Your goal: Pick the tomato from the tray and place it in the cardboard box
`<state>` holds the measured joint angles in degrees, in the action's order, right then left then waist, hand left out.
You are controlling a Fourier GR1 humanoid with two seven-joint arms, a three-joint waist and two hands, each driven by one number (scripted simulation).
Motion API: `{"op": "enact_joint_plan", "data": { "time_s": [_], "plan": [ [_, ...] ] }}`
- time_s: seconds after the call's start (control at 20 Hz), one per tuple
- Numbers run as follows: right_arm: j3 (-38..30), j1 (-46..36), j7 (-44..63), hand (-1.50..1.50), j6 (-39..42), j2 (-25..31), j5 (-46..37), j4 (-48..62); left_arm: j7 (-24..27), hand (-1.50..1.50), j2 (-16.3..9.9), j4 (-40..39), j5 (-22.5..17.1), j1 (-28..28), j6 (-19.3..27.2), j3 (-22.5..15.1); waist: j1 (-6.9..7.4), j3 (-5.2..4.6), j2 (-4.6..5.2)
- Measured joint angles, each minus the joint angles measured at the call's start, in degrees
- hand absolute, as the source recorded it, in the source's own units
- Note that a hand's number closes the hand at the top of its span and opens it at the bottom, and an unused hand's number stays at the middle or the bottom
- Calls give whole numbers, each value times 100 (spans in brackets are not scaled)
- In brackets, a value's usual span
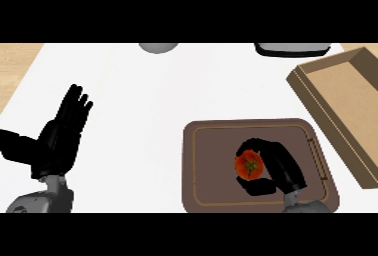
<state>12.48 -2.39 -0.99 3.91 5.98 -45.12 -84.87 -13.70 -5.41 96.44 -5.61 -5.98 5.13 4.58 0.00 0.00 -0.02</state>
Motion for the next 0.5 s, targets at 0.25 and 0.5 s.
{"op": "enact_joint_plan", "data": {
  "time_s": [0.25,0.5],
  "plan": [
    [103,-36,-55,150,-233,-11,-367,29,30,0,-13,-14,-4,41,-45,36,1,-2,-2],
    [847,-371,726,150,147,-27,-1406,12,19,0,-10,-87,1,-55,-37,42,22,-20,-20]
  ]
}}
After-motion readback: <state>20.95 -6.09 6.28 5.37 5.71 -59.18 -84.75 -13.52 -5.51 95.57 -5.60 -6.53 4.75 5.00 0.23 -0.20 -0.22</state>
